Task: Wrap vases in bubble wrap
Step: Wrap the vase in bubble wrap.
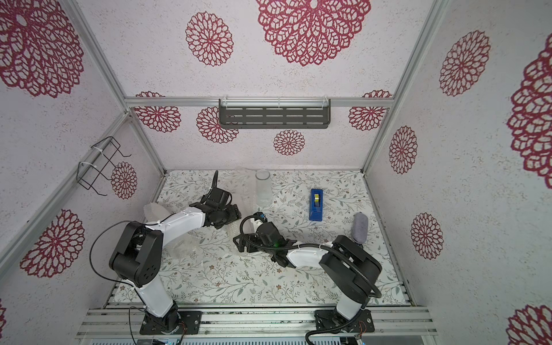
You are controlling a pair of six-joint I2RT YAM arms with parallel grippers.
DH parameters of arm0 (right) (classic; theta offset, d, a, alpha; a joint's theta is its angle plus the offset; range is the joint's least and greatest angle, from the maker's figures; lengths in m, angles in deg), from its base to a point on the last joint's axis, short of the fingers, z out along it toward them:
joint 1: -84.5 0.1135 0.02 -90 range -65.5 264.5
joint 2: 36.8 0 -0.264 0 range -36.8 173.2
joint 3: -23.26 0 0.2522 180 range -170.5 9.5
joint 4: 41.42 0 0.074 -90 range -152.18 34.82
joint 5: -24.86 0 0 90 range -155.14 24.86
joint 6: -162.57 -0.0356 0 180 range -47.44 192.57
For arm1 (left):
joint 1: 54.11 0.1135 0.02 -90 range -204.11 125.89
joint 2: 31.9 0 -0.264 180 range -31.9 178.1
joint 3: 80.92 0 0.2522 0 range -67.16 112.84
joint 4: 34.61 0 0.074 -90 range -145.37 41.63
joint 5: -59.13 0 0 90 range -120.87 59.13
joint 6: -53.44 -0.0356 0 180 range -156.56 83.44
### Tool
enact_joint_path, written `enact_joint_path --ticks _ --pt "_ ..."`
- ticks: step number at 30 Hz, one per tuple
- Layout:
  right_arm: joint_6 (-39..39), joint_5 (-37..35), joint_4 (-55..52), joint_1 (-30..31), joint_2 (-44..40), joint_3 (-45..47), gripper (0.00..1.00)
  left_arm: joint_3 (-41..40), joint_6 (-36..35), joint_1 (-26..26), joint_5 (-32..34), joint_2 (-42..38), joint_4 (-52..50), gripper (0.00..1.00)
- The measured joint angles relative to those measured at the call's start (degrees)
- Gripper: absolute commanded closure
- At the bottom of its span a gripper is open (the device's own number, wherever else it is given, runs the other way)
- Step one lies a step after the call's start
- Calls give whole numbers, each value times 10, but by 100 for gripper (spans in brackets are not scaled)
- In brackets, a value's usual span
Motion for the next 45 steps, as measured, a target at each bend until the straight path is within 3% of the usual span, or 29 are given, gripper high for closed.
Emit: enact_joint_path --ticks 2,7,17,25,29,35,45 --pt "16 -9 -12 -7 -29 4 25 0 0 0 0 0 0 23" --pt "41 -15 -22 -52 -39 8 33 0 0 -1 2 0 0 23" --pt "38 25 -4 -111 86 -10 48 0 0 -4 9 0 0 23" --pt "13 84 53 -112 139 -26 64 -1 0 -4 9 -1 0 22" --pt "0 109 66 -112 148 -37 77 -8 2 -4 9 -7 4 22" --pt "6 112 72 -103 149 -40 90 -27 3 -3 10 -24 8 20" --pt "61 45 12 -49 114 -68 95 -78 6 13 -13 -66 38 20"
